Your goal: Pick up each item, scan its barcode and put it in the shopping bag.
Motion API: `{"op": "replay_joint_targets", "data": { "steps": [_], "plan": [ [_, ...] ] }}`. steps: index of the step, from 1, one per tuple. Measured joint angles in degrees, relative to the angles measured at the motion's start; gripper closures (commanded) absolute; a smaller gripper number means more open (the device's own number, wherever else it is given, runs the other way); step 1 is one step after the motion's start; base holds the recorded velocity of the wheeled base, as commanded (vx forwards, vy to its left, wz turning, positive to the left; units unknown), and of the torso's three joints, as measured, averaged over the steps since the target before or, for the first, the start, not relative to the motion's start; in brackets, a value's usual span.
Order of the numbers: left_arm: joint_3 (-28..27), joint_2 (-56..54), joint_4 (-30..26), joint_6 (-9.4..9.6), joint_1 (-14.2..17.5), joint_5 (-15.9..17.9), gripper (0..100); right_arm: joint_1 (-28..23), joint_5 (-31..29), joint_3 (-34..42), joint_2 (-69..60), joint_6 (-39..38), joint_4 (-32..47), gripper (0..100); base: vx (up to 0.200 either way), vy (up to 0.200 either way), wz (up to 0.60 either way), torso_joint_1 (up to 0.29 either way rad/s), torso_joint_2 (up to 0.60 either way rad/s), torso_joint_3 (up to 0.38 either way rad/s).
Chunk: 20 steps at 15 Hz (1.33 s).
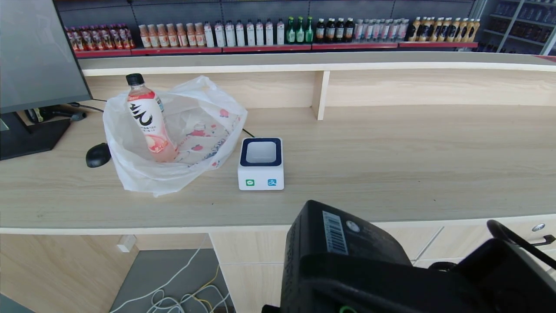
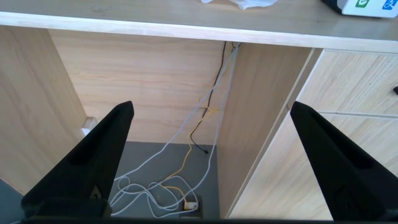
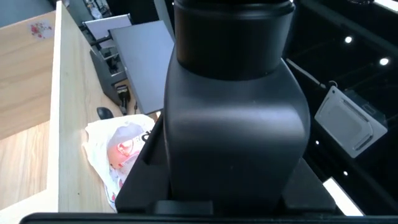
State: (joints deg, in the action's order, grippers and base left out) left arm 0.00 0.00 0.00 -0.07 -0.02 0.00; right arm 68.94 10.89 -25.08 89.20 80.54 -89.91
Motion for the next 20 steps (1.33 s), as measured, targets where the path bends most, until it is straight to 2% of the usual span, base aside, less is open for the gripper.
{"op": "replay_joint_targets", "data": {
  "steps": [4,8,11,14,16,20],
  "plan": [
    [0.0,0.0,0.0,0.0,0.0,0.0,0,-0.2,0.0,-1.2,2.1,0.8,0.0,100,0.0,0.0,0.0,0.0,0.0,0.0],
    [0.0,0.0,0.0,0.0,0.0,0.0,0,-1.6,-0.1,1.4,0.5,0.3,0.0,100,0.0,0.0,0.0,0.0,0.0,0.0],
    [0.0,0.0,0.0,-0.02,0.0,0.0,0,-1.0,-2.2,1.4,0.5,-1.1,0.0,100,0.0,0.0,0.0,0.0,0.0,0.0],
    [0.0,0.0,0.0,-0.02,0.0,0.0,0,-3.9,-3.0,0.9,0.6,-11.0,-0.1,100,0.0,0.0,0.0,0.0,0.0,0.0],
    [0.0,0.0,0.0,0.0,0.0,0.0,0,-4.9,-6.5,1.4,1.1,-17.5,0.1,100,0.0,0.0,0.0,0.0,0.0,0.0],
    [0.0,0.0,0.0,0.0,0.0,0.0,0,-8.5,-7.4,1.6,0.5,-23.8,-0.1,100,0.0,0.0,0.0,0.0,0.0,0.0]
  ]
}}
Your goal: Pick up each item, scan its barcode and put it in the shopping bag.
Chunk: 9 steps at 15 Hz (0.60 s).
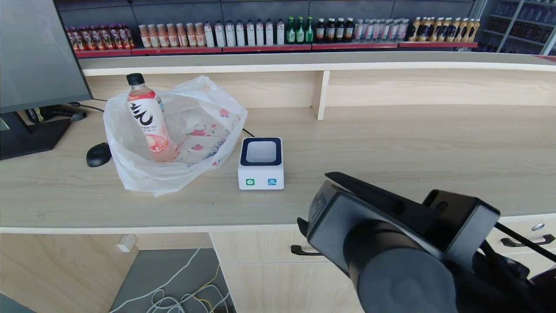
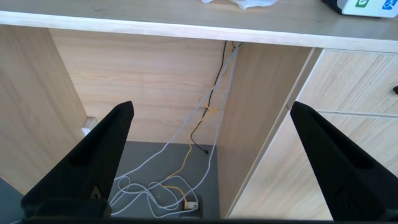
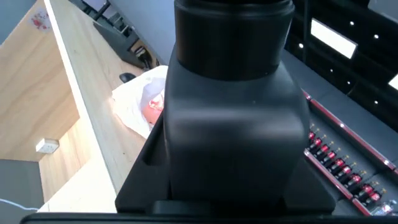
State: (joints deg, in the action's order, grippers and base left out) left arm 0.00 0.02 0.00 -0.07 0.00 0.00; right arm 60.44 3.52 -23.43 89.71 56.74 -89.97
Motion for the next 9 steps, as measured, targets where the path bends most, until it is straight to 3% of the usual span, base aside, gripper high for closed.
{"op": "replay_joint_targets", "data": {
  "steps": [3,9],
  "plan": [
    [0.0,0.0,0.0,-0.02,0.0,0.0,0,1.9,-1.1,-2.0,0.5,-0.1,0.0,100,0.0,0.0,0.0,0.0,0.0,0.0],
    [0.0,0.0,0.0,-0.02,0.0,0.0,0,0.7,-2.7,-6.8,3.1,-10.6,0.1,100,0.0,0.0,0.0,0.0,0.0,0.0]
  ]
}}
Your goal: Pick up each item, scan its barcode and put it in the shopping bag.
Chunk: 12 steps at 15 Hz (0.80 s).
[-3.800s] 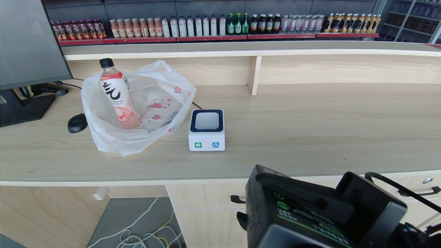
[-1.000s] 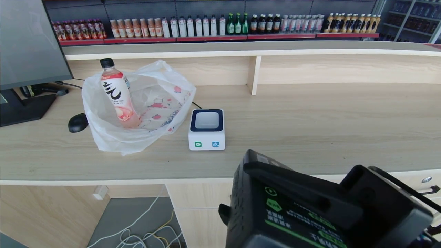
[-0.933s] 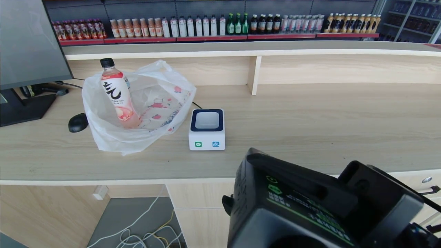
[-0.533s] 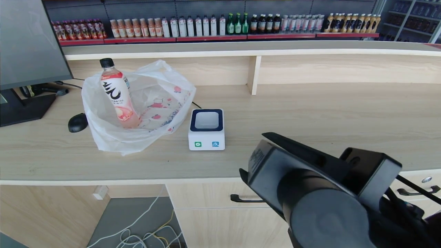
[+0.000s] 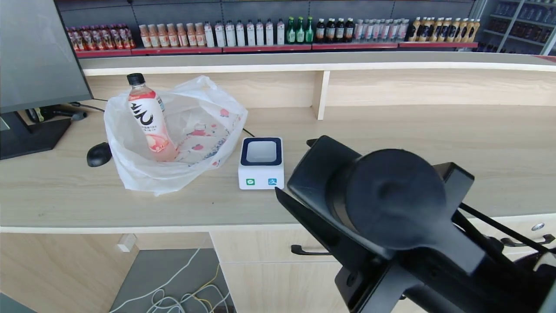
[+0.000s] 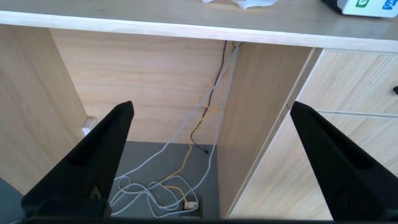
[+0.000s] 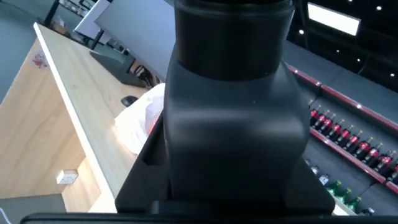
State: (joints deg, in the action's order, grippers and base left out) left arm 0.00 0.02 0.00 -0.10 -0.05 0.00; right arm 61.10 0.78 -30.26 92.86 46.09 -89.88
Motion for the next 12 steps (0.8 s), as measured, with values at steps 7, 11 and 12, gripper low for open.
{"op": "replay_joint_targets", "data": {
  "steps": [7,11,12],
  "plan": [
    [0.0,0.0,0.0,0.0,0.0,0.0,0,-5.6,-0.6,-0.8,3.7,-36.8,0.0,100,0.0,0.0,0.0,0.0,0.0,0.0],
    [0.0,0.0,0.0,0.07,0.0,0.0,0,-10.1,-2.6,-0.7,4.4,-40.2,0.0,100,0.0,0.0,0.0,0.0,0.0,0.0],
    [0.0,0.0,0.0,0.28,0.0,0.0,0,-10.7,-3.0,-0.9,4.4,-41.4,-0.1,100,0.0,0.0,0.0,0.0,0.0,0.0]
  ]
}}
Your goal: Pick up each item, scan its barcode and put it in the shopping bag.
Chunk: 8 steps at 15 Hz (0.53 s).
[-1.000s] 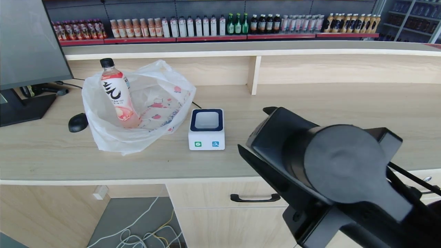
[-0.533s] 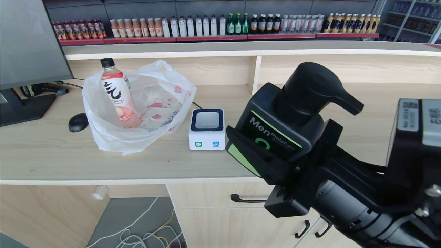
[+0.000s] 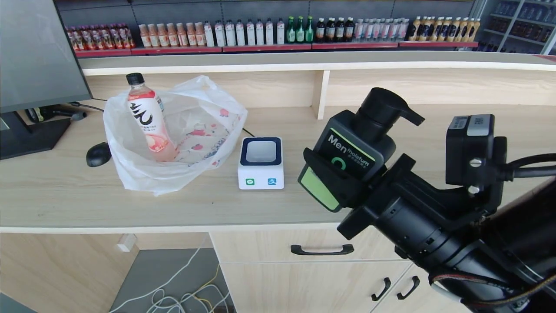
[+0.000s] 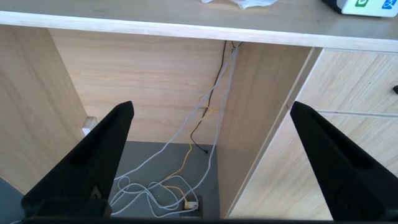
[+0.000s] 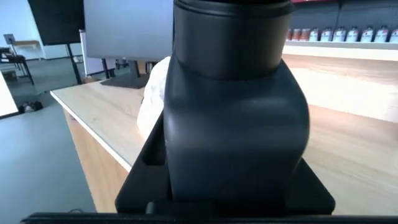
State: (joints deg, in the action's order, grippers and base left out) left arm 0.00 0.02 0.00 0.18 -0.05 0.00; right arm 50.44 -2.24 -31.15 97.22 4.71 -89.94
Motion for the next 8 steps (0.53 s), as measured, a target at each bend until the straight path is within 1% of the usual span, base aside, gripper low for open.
{"op": "replay_joint_targets", "data": {
  "steps": [2,5,8],
  "plan": [
    [0.0,0.0,0.0,0.0,-0.1,0.0,0,-1.7,-0.2,0.2,0.1,-4.0,0.0,100,0.0,0.0,0.0,0.0,0.0,0.0],
    [0.0,0.0,0.0,0.06,0.0,0.0,0,-4.6,-0.2,1.6,0.7,-5.5,0.0,100,0.0,0.0,0.0,0.0,0.0,0.0],
    [0.0,0.0,0.0,0.02,0.0,0.0,0,-7.0,-0.2,1.5,1.7,-5.5,0.1,100,0.0,0.2,0.0,-0.001,0.0,0.004]
  ]
}}
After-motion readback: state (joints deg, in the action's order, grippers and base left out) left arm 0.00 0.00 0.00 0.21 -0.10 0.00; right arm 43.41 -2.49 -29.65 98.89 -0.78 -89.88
